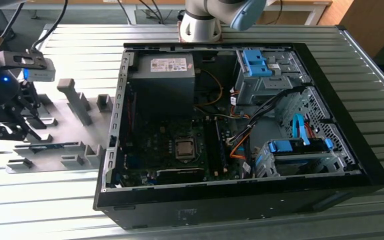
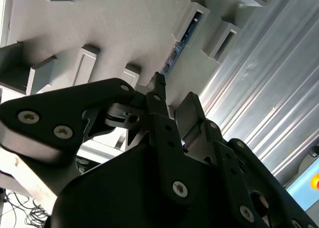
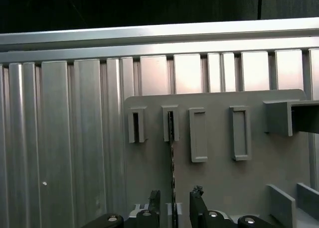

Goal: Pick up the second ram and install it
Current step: 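Pick up the second ram and move it above second insertion slot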

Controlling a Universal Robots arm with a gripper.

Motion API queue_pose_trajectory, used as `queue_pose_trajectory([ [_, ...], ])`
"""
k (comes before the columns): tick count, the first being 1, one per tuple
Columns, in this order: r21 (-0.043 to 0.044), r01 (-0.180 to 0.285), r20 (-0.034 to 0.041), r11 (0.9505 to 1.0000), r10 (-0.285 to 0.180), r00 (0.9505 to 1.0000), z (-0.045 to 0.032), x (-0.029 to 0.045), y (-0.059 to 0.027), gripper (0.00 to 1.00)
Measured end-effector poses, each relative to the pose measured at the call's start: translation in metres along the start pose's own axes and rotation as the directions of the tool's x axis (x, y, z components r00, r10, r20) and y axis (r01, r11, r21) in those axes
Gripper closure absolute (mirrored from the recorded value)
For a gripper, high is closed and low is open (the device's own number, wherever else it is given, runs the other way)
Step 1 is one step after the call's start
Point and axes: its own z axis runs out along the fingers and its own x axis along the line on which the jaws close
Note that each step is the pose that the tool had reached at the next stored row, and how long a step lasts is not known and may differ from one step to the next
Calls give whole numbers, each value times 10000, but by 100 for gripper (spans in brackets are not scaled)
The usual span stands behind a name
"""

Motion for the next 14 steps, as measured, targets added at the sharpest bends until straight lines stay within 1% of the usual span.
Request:
queue_pose_trajectory([
  [14,1,1,1,10000,-1,10000,250,5,64,63],
])
